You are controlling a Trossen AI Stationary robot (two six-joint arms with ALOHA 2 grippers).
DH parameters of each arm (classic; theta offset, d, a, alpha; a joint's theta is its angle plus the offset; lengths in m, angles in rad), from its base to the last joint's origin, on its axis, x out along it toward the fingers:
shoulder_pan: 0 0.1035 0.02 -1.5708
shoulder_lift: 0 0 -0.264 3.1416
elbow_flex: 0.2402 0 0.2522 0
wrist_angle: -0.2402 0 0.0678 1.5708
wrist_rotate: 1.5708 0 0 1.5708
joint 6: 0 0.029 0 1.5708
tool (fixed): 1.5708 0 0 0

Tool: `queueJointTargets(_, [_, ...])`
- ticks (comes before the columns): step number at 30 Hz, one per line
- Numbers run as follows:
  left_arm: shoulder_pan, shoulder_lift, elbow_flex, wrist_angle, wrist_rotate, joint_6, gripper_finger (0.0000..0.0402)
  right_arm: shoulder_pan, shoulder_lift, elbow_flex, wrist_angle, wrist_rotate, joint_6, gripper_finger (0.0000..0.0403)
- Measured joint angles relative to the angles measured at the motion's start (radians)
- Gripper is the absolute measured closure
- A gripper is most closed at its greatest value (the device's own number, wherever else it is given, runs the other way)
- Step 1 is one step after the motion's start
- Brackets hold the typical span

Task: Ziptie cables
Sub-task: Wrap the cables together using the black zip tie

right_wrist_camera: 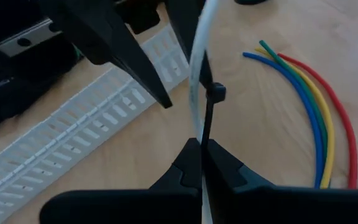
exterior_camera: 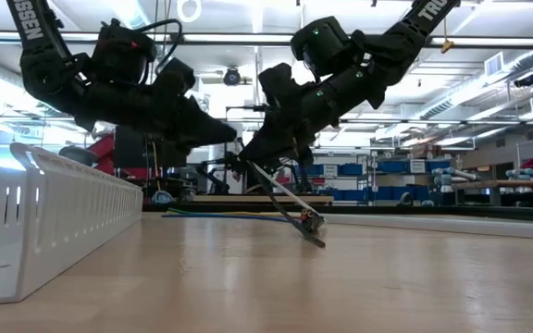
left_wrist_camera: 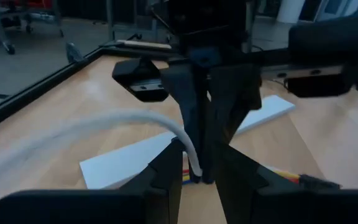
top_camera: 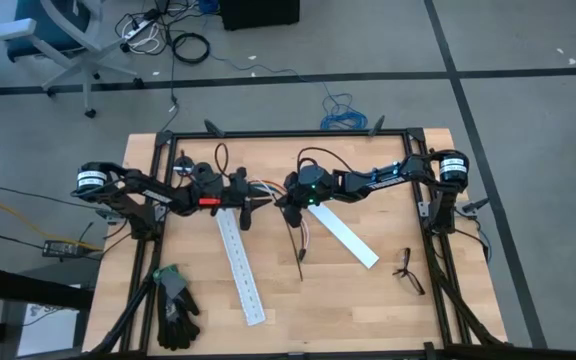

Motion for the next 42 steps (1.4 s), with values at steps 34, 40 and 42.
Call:
queueJointTargets(34, [0.012,0.004,0.0,-0.046,-0.012,-0.014,0.0399,0.003,0.003,-0.001,0.032,0.041,-0.021,0.0403])
queueJointTargets(40, [0.019,0.004,0.0,-0.087,-0.031,0.01,0.04,0.003,0.003,-0.001,0.03,0.044,-0.021,0.0403])
queueJointTargets(42, [0.026,0.004,0.001,-0.103,-0.03,0.01,0.04,0.003,0.003,-0.001,0.03,0.045,-0.021,0.0403])
